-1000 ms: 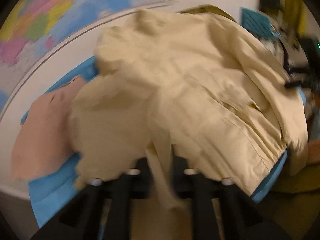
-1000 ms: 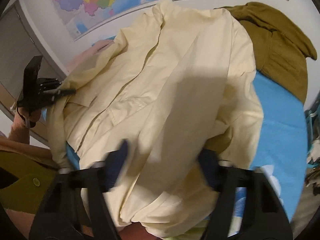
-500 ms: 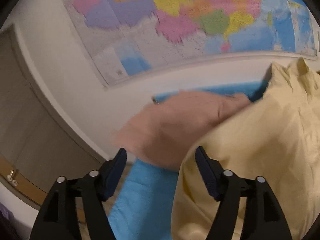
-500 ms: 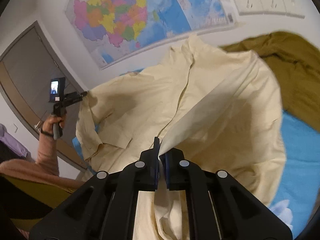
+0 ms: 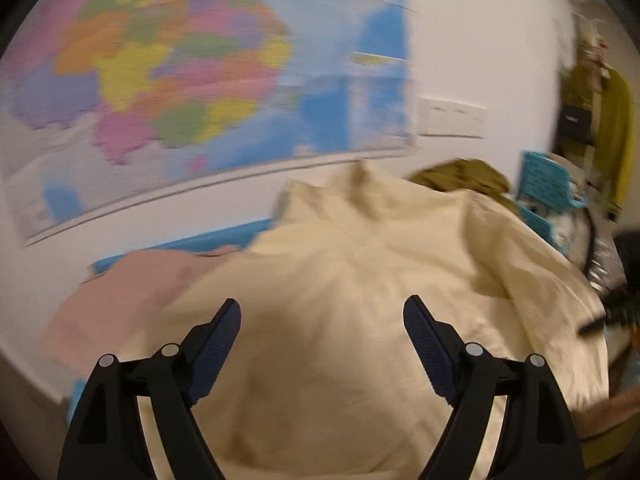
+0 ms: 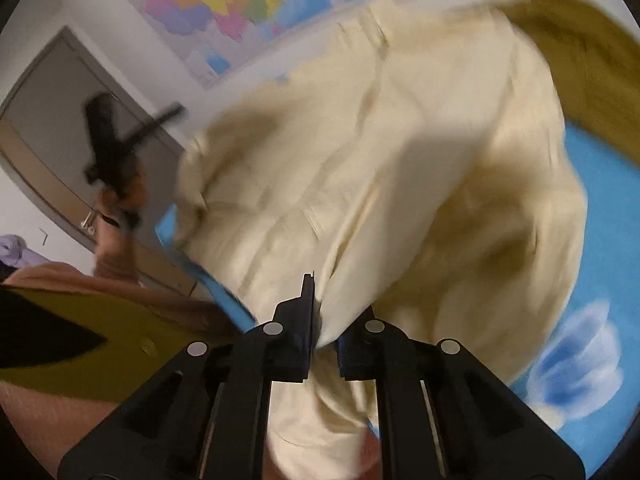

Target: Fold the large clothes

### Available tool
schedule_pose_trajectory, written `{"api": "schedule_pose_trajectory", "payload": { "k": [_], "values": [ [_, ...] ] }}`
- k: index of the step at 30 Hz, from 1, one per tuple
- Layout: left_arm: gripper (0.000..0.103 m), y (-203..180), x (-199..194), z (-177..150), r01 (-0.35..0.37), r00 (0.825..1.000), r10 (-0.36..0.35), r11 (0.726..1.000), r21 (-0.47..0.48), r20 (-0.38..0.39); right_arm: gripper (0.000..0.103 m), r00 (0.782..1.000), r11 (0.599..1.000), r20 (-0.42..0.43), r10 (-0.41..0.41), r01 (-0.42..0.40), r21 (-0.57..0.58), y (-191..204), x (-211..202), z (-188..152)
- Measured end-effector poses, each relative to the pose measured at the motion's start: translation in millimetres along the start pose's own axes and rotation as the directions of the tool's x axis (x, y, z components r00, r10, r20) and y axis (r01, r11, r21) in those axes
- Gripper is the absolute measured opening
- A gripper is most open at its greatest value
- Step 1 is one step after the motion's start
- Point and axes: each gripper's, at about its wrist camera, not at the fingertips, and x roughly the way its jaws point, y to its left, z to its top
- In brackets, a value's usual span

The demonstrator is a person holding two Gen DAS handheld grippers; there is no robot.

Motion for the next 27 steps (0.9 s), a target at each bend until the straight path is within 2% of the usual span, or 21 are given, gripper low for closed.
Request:
{"api": "schedule_pose_trajectory", "payload": {
  "k": [2, 3, 6, 8, 11, 13, 15, 16, 17, 19, 20, 22, 23, 24, 26, 27],
  "values": [
    [0.081, -9.6, 11.4, 6.3, 0.07, 0.997, -0.07, 0.998, 0.003, -0.014, 0.007, 0.999, 0.998, 0.05, -0.007, 0.01, -0.06, 19.0, -7.8, 27.2],
    [0.081, -11.7, 15.9, 9.5, 0.11, 0.994, -0.11, 0.994, 0.001, -0.016, 0.007, 0.996, 0.994, 0.087, -0.021, 0.03, -0.106, 33.2, -10.2, 52.2],
    [0.081, -10.5, 21.4, 17.3, 0.16, 0.987, -0.16, 0.987, -0.012, -0.006, 0.008, 0.994, 0.98, 0.102, -0.03, 0.049, -0.194, 58.5, 4.2, 103.9],
    [0.081, -5.3, 25.5, 19.8, 0.187, 0.982, -0.187, 0.982, -0.034, -0.002, 0.009, 0.997, 0.974, 0.075, -0.03, 0.046, -0.22, 63.4, 27.6, 133.6],
    [0.081, 8.6, 36.3, 20.7, 0.175, 0.984, -0.177, 0.982, -0.065, -0.023, 0.011, 0.999, 0.978, -0.014, -0.041, 0.037, -0.205, 57.4, 87.4, 171.7],
    [0.081, 16.1, 43.7, 18.7, 0.175, 0.983, -0.179, 0.982, -0.079, -0.049, 0.019, 0.995, 0.989, -0.078, -0.056, 0.045, -0.141, 41.1, 135.4, 188.7],
    [0.081, 15.4, 53.2, 13.8, 0.174, 0.98, -0.18, 0.981, -0.081, -0.085, 0.041, 0.988, 0.996, -0.144, -0.061, 0.051, -0.072, 21.1, 170.3, 194.3],
    [0.081, 11.9, 58.3, 11.7, 0.178, 0.977, -0.185, 0.981, -0.071, -0.104, 0.056, 0.982, 0.999, -0.185, -0.048, 0.046, -0.015, 8.2, 187.3, 194.0],
    [0.081, 4.6, 65.3, 7.9, 0.205, 0.968, -0.21, 0.977, -0.053, -0.135, 0.061, 0.975, 0.998, -0.213, -0.058, 0.062, 0.012, -1.8, 198.3, 191.8],
    [0.084, -11.7, 74.8, 0.2, 0.246, 0.953, -0.246, 0.969, -0.02, -0.178, 0.063, 0.972, 0.995, -0.221, -0.085, 0.096, 0.038, -12.5, 201.0, 188.6],
    [0.085, -23.5, 79.7, -4.6, 0.28, 0.94, -0.273, 0.96, 0.005, -0.204, 0.065, 0.976, 0.995, -0.206, -0.072, 0.085, 0.052, -18.3, 193.3, 186.8],
    [0.087, -44.7, 86.8, -11.8, 0.343, 0.914, -0.324, 0.939, 0.038, -0.246, 0.073, 0.984, 0.995, -0.162, -0.069, 0.08, 0.064, -25.7, 170.3, 182.5],
    [0.089, -60.7, 89.8, -16.3, 0.381, 0.897, -0.352, 0.922, 0.064, -0.269, 0.074, 0.988, 0.994, -0.132, -0.081, 0.09, 0.064, -29.0, 154.3, 178.4],
    [0.091, -77.4, 92.9, -20.7, 0.405, 0.887, -0.361, 0.908, 0.107, -0.288, 0.077, 0.99, 0.993, -0.112, -0.089, 0.097, 0.066, -32.1, 142.9, 175.0],
    [0.095, -106.3, 101.6, -28.4, 0.396, 0.893, -0.321, 0.893, 0.212, -0.315, 0.077, 0.991, 0.991, -0.072, -0.112, 0.117, 0.065, -36.7, 119.1, 165.5],
    [0.095, -121.7, 110.6, -34.1, 0.378, 0.897, -0.278, 0.886, 0.27, -0.343, 0.079, 0.988, 0.986, -0.037, -0.153, 0.155, 0.068, -42.2, 102.3, 156.6]
  ]
}}
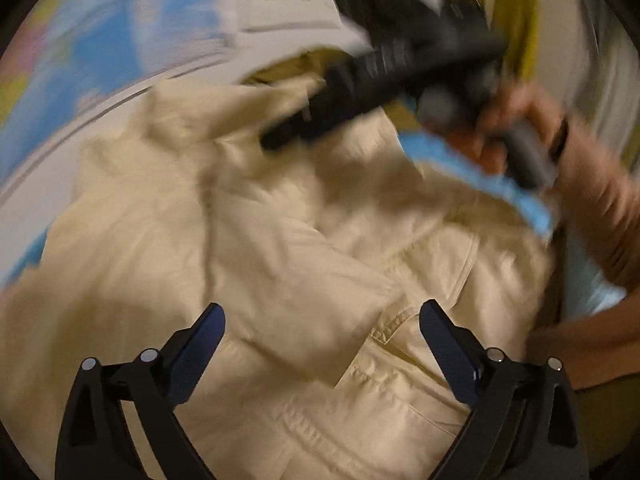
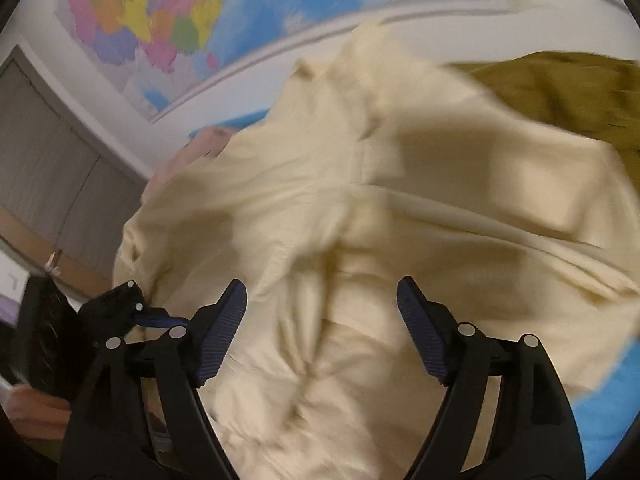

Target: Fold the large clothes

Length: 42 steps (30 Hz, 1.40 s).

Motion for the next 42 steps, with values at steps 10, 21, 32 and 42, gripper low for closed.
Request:
{"api": "schedule_pose_trajectory", "payload": {
  "k": [10, 21, 32, 42],
  "values": [
    [0.011, 108.0, -0.1, -2.3, 0.155, 0.987, -0.157, 0.885, -0.44, 0.033, 0.093, 0.939, 0.926, 0.111, -0.326, 0.293, 0.237, -92.9, -43.0, -66.4],
    [0.043, 215.7, -25.2, -60.5, 0.058, 0.998, -0.044, 0.658, -0.751, 0.039, 0.016, 0.979, 0.96, 0.105, -0.172, 0.143, 0.24, -123.5, -29.2, -69.3],
    [0.063, 195.8, -86.3, -67.0, -0.127, 0.976, 0.209, 0.765, -0.631, 0.057, 0.061, 0.908, 0.943, 0.257, -0.332, 0.315, 0.105, -46.5, -68.3, -50.7],
    [0.069, 196.0, -160.7, -130.4, -0.286, 0.914, 0.405, 0.696, -0.659, 0.031, 0.053, 1.0, 0.924, -0.006, 0.016, -0.017, -0.382, 119.7, 91.6, -15.1]
  ]
}}
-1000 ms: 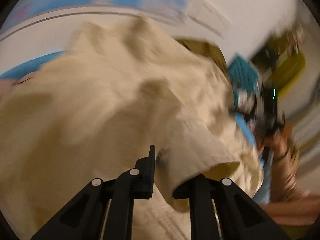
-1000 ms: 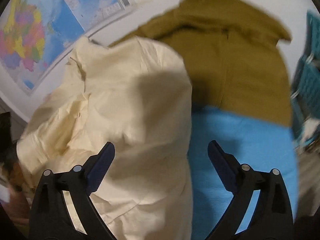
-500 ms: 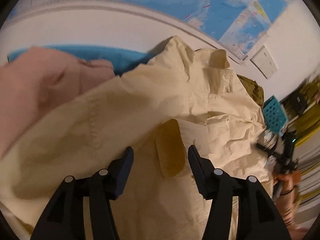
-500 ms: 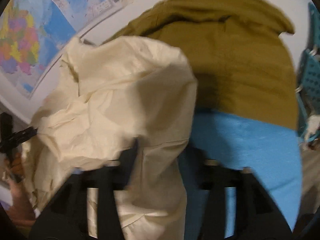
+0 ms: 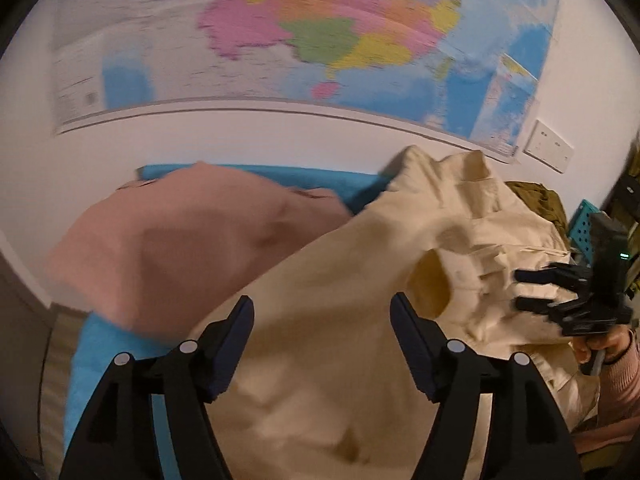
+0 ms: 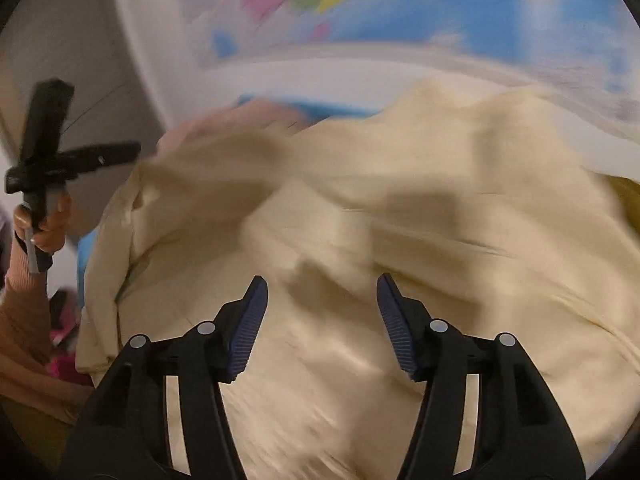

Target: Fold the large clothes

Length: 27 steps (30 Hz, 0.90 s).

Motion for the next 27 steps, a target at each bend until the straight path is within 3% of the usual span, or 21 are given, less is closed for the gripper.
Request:
{"api": "schedule_pose_trajectory", "payload": {
  "k": [3, 6, 9, 11, 12, 14, 17, 19, 21, 22, 23, 25, 27],
  "values": [
    [0.071, 17.6, -9.6, -15.0, -0.045, 0.999, 0.044, 0.999, -0.028, -0.025, 0.056, 0.996, 1.0, -0.088, 0.0, -0.003, -0.029, 10.2, 51.9, 8.3],
    [0.071, 34.1, -11.6, -25.9, -0.063, 0.997, 0.06, 0.997, -0.049, -0.051, 0.057, 0.989, 1.0, -0.15, -0.004, 0.005, 0.008, 7.6, 75.8, 6.0],
    [0.071, 51.4, -7.0, -35.9, -0.059, 0.996, 0.053, 0.995, -0.08, -0.076, 0.059, 0.995, 1.0, -0.1, 0.014, -0.011, 0.028, 10.3, 55.5, 5.8],
    [0.07, 60.2, -1.7, -39.7, -0.036, 0.995, 0.026, 0.994, -0.104, -0.092, 0.071, 0.997, 0.997, -0.035, 0.073, -0.074, -0.014, 28.2, 25.0, 4.1],
    [0.069, 61.9, 0.6, -41.1, -0.026, 0.995, 0.015, 0.993, -0.112, -0.098, 0.073, 0.99, 0.99, -0.029, 0.137, -0.138, -0.034, 37.9, 16.7, 2.4],
    [0.062, 63.8, 6.9, -40.8, -0.004, 0.994, -0.009, 0.993, -0.119, -0.107, 0.079, 0.954, 0.949, -0.063, 0.293, -0.298, -0.099, 71.3, 6.5, -4.0],
    [0.056, 63.2, 12.4, -39.9, 0.023, 0.993, -0.037, 0.992, -0.124, -0.11, 0.086, 0.908, 0.888, -0.146, 0.392, -0.415, -0.199, 123.2, 14.3, -17.3],
    [0.052, 58.9, 13.9, -38.9, 0.037, 0.993, -0.051, 0.992, -0.12, -0.111, 0.086, 0.88, 0.854, -0.21, 0.427, -0.469, -0.227, 145.1, 22.5, -28.8],
    [0.052, 52.3, 12.9, -38.0, 0.045, 0.992, -0.056, 0.994, -0.103, -0.11, 0.071, 0.86, 0.831, -0.289, 0.421, -0.493, -0.258, 167.7, 39.5, -41.5],
    [0.052, 48.7, 11.1, -37.9, 0.044, 0.992, -0.055, 0.994, -0.1, -0.116, 0.04, 0.857, 0.829, -0.318, 0.405, -0.491, -0.269, 173.8, 47.4, -45.1],
    [0.052, 46.4, 9.1, -37.5, 0.048, 0.992, -0.059, 0.994, -0.096, -0.115, 0.018, 0.853, 0.829, -0.331, 0.404, -0.495, -0.262, 174.5, 53.5, -41.3],
    [0.054, 43.6, 3.4, -35.6, 0.055, 0.993, -0.064, 0.994, -0.092, -0.104, 0.014, 0.849, 0.833, -0.295, 0.437, -0.506, -0.223, 164.0, 41.0, -31.7],
    [0.056, 44.1, -9.3, -29.8, 0.111, 0.991, -0.12, 0.986, -0.122, -0.066, 0.012, 0.851, 0.829, -0.216, 0.479, -0.519, -0.207, 148.7, 14.1, -10.9]
  ]
}}
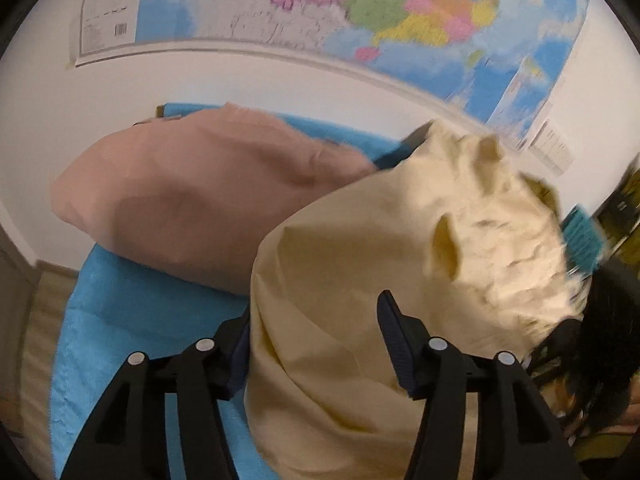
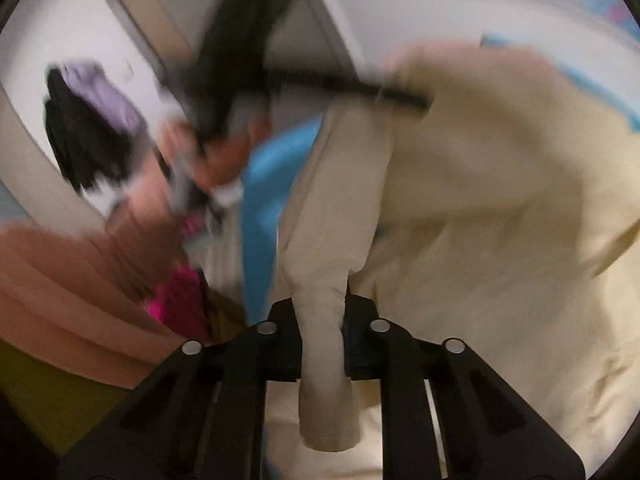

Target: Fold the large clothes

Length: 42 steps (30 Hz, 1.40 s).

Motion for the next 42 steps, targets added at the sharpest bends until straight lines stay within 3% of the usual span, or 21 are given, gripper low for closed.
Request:
{"api": "schedule_pose_trajectory", "payload": {
  "k": [2, 4, 7, 9, 11, 13, 14, 17, 20, 24, 28, 31, 33, 35, 38, 41, 42],
  "values": [
    [0.06, -0.5, -23.3, 8.6, 0.096, 0.992, -0.094, 0.995, -0.021, 0.088, 0.011, 0.995, 1.0, 0.093, -0.023, 0.022, 0.006, -3.8, -43.6, 12.8],
    [0.066, -4.6, -44.5, 15.1, 0.16, 0.973, -0.155, 0.987, -0.015, 0.173, 0.01, 0.977, 0.996, 0.196, -0.083, 0.079, 0.032, -11.5, -103.4, 20.9],
    [0.069, -18.7, -61.3, 22.7, 0.161, 0.957, -0.162, 0.987, 0.025, 0.241, 0.01, 0.936, 0.979, 0.288, -0.202, 0.182, 0.093, -26.0, -170.2, 20.1],
    [0.073, -31.2, -58.5, 24.6, 0.177, 0.951, -0.187, 0.982, 0.061, 0.246, 0.01, 0.902, 0.958, 0.329, -0.279, 0.235, 0.166, -43.8, -211.9, 9.6],
    [0.073, -49.5, -39.7, 23.9, 0.157, 0.963, -0.174, 0.983, 0.095, 0.205, 0.01, 0.857, 0.915, 0.34, -0.388, 0.315, 0.25, -61.1, -244.9, -9.8],
    [0.073, -61.5, -17.9, 25.1, 0.151, 0.974, -0.168, 0.981, 0.12, 0.15, 0.01, 0.837, 0.881, 0.321, -0.444, 0.342, 0.327, -84.1, -266.3, -33.7],
    [0.073, -68.8, -4.9, 24.4, 0.152, 0.979, -0.167, 0.98, 0.13, 0.116, 0.01, 0.821, 0.845, 0.296, -0.489, 0.363, 0.392, -100.7, -276.2, -52.5],
    [0.073, -92.7, 37.8, 20.0, 0.156, 0.987, -0.159, 0.973, 0.172, 0.006, 0.01, 0.826, 0.768, 0.199, -0.528, 0.364, 0.527, -142.0, -278.3, -103.3],
    [0.073, -113.7, 79.4, 18.7, 0.098, 0.994, -0.084, 0.974, 0.204, -0.073, 0.013, 0.849, 0.704, 0.119, -0.514, 0.339, 0.624, -174.2, -256.0, -149.3],
    [0.073, -129.0, 105.9, 24.6, 0.019, 0.995, 0.006, 0.965, 0.26, -0.095, 0.018, 0.874, 0.653, 0.074, -0.48, 0.299, 0.695, -195.5, -236.8, -189.0],
    [0.076, -134.5, 113.7, 41.5, -0.01, 0.997, 0.032, 0.958, 0.285, -0.072, 0.018, 0.878, 0.668, 0.104, -0.467, 0.273, 0.692, -177.8, -235.8, -206.8],
    [0.076, -131.5, 132.6, 62.7, -0.001, 0.996, 0.025, 0.964, 0.267, -0.09, 0.018, 0.862, 0.682, 0.133, -0.489, 0.283, 0.675, -164.7, -247.2, -207.8],
    [0.059, -129.0, 144.3, 74.6, 0.003, 0.995, 0.023, 0.965, 0.262, -0.094, 0.018, 0.859, 0.685, 0.14, -0.493, 0.283, 0.672, -163.7, -245.1, -198.9],
    [0.03, -125.3, 153.2, 84.5, 0.007, 0.994, 0.019, 0.971, 0.238, -0.104, 0.018, 0.858, 0.684, 0.134, -0.496, 0.291, 0.669, -166.3, -239.7, -198.0],
    [0.019, -121.3, 160.2, 99.1, 0.014, 0.995, 0.007, 0.978, 0.21, -0.101, 0.018, 0.869, 0.683, 0.122, -0.479, 0.282, 0.673, -172.9, -232.1, -202.5],
    [0.021, -138.7, 158.5, 97.7, 0.007, 0.998, 0.011, 0.959, 0.285, -0.064, 0.018, 0.872, 0.669, 0.093, -0.481, 0.297, 0.681, -178.8, -225.9, -206.3],
    [0.035, -142.5, 155.1, 95.7, 0.031, 0.999, -0.016, 0.951, 0.309, -0.048, 0.018, 0.874, 0.666, 0.093, -0.476, 0.29, 0.687, -181.3, -224.5, -208.7]
  ]
}}
